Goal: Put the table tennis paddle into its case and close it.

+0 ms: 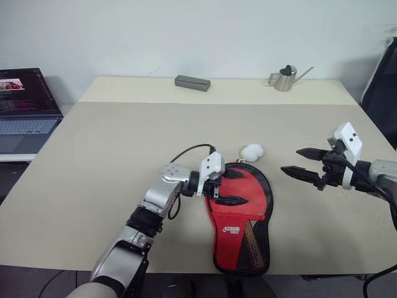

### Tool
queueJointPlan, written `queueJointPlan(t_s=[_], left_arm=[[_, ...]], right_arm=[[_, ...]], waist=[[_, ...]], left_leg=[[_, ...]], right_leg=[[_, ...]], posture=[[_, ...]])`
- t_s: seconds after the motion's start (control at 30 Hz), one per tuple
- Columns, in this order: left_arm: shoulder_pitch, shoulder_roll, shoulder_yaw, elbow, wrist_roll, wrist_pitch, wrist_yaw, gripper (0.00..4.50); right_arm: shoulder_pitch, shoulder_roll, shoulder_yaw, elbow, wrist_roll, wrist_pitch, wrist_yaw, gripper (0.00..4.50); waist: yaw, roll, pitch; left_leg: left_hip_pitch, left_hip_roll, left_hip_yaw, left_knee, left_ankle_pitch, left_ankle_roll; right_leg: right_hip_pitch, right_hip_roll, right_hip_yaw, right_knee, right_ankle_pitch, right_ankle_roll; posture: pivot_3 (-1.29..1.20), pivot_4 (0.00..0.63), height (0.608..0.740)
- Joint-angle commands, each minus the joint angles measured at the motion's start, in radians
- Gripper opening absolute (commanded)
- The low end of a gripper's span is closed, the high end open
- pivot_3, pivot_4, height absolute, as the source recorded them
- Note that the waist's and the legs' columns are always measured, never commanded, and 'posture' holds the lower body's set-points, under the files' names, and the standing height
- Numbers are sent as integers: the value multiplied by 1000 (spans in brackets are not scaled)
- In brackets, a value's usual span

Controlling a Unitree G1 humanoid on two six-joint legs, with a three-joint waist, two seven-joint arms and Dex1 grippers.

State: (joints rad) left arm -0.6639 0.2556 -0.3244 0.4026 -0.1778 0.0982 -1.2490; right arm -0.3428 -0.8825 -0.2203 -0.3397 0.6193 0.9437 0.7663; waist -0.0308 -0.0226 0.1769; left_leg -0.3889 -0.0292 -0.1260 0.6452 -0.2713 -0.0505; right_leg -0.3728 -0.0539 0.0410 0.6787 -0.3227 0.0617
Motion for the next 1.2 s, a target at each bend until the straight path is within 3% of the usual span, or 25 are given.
queueJointPlan(t_s=[0.03,0.5,0.87,1.2], left_arm=[[-12,-11,-12,36,37,-62,16,4001],[17,-32,-55,127,107,-123,-9,4001],[7,-32,-52,240,125,-81,-23,4001],[35,-60,-56,324,151,-120,41,4001]], right_arm=[[-22,-5,-7,-11,-2,-31,6,4500],[-141,9,97,78,-55,-83,13,4500],[-335,109,235,303,-170,-187,51,4500],[-365,178,251,334,-213,-215,50,4500]], waist=[[0,0,0],[2,1,-1],[-2,4,-3],[2,13,-12]], left_leg=[[0,0,0,0,0,0],[1,0,-1,1,0,0],[6,0,-1,1,0,0],[12,0,-3,1,0,0]], right_leg=[[0,0,0,0,0,0],[1,-1,0,1,0,0],[4,0,1,1,0,0],[12,-1,0,1,0,0]], posture=[[0,150,740],[0,150,740],[0,150,740],[0,150,740]])
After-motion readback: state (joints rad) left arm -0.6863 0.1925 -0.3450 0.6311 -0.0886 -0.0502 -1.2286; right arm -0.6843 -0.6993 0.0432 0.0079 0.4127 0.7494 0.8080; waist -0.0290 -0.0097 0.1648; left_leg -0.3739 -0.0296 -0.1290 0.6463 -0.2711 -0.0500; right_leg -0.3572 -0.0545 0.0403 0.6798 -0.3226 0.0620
